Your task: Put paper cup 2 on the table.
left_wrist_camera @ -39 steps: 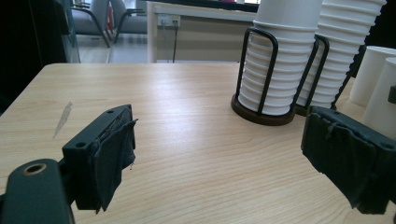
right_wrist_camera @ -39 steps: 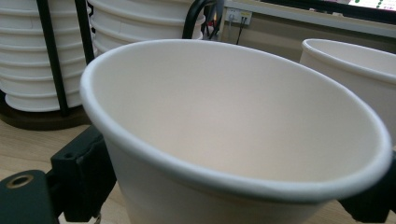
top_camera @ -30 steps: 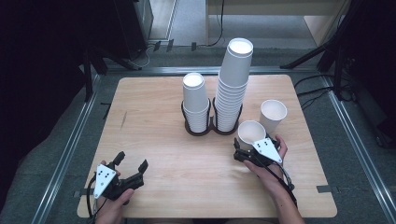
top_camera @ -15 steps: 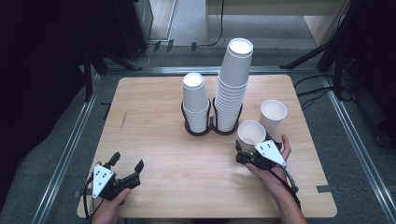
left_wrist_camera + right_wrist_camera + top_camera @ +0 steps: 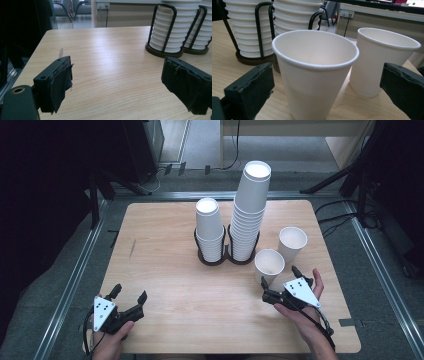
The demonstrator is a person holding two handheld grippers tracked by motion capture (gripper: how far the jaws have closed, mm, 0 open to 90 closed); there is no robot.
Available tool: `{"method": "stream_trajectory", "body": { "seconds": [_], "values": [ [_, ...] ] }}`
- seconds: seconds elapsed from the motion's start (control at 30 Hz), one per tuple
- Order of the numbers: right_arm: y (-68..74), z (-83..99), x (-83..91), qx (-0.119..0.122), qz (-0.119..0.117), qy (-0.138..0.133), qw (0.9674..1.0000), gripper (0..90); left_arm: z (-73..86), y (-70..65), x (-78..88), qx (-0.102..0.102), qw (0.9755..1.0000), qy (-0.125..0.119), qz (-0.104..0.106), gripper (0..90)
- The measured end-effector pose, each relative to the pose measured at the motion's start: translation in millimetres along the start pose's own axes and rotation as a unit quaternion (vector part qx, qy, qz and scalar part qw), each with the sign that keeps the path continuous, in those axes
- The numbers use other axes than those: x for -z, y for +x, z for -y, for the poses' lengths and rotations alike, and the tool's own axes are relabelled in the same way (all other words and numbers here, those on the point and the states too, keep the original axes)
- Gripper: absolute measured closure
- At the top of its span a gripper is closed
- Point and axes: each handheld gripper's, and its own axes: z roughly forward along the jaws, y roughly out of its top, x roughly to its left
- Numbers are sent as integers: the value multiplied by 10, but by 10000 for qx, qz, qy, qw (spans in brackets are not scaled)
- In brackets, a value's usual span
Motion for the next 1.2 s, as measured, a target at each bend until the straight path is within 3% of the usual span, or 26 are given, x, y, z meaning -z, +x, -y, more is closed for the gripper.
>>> {"method": "stream_trajectory", "body": {
  "seconds": [0.67,1.2],
  "values": [
    [-191,-91,422,144,145,-234,9995,0,26,81,21,76,10000,28,-43,100],
    [-361,34,599,61,302,-296,9991,0,31,40,-5,-18,10000,82,-53,100]
  ]
}}
